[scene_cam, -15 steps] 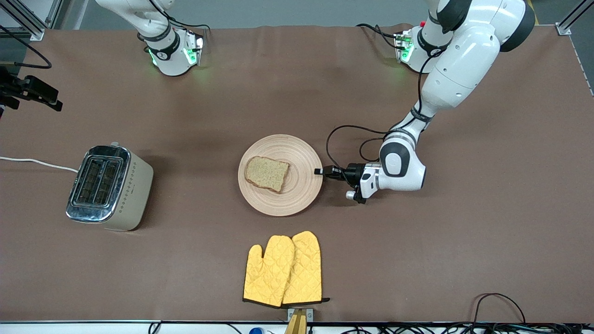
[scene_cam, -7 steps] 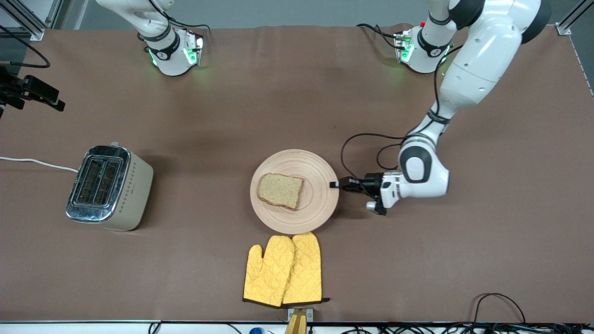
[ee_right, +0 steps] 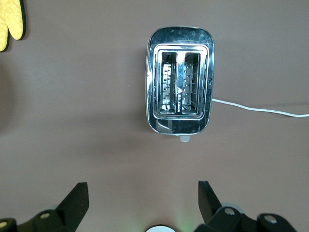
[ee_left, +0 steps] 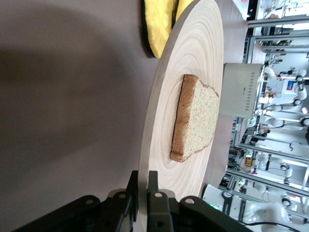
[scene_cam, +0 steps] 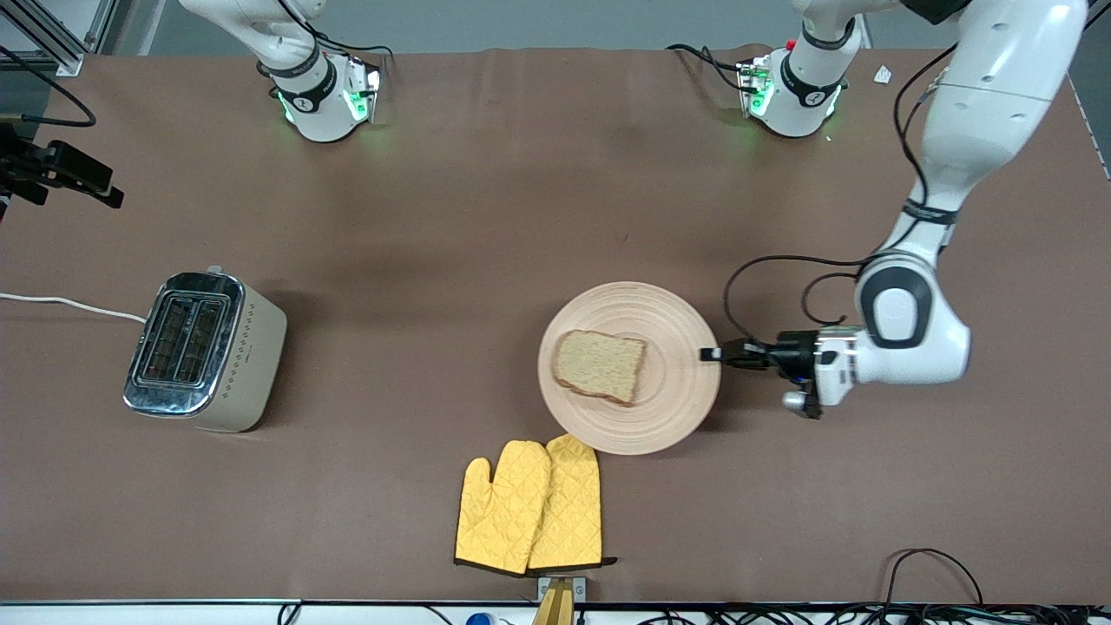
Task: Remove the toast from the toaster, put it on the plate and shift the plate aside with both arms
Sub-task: 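Slide the plate with the left gripper away from the toaster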
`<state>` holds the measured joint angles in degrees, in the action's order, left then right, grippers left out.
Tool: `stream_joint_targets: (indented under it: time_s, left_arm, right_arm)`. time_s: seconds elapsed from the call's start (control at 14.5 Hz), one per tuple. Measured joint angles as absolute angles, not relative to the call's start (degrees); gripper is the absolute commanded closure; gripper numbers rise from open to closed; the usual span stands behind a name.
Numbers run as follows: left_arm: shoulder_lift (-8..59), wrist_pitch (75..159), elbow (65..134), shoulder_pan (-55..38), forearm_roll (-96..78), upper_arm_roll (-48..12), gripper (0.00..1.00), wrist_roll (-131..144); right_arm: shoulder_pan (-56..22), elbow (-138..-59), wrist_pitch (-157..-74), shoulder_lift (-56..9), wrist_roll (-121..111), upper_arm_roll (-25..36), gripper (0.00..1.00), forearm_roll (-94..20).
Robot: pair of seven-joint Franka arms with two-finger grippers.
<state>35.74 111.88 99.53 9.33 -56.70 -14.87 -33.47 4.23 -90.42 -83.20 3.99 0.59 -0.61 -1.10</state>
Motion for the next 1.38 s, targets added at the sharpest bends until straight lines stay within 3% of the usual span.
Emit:
stream_joint_targets:
  time_s: [0.83,1.38]
  left_arm:
    - [38.8,108.4,98.9,27.7,-49.7,-14.6,1.00,-42.1]
    - [41.9,103.2,94.5,38.2,-41.4,-14.6,1.00,-43.1]
  right_arm:
    - [3.1,-90.3,-83.2,4.0,0.5,-1.3,0.00,1.9]
    - [3.1,-90.3,-83.2,4.0,0.5,-1.3,0.00,1.9]
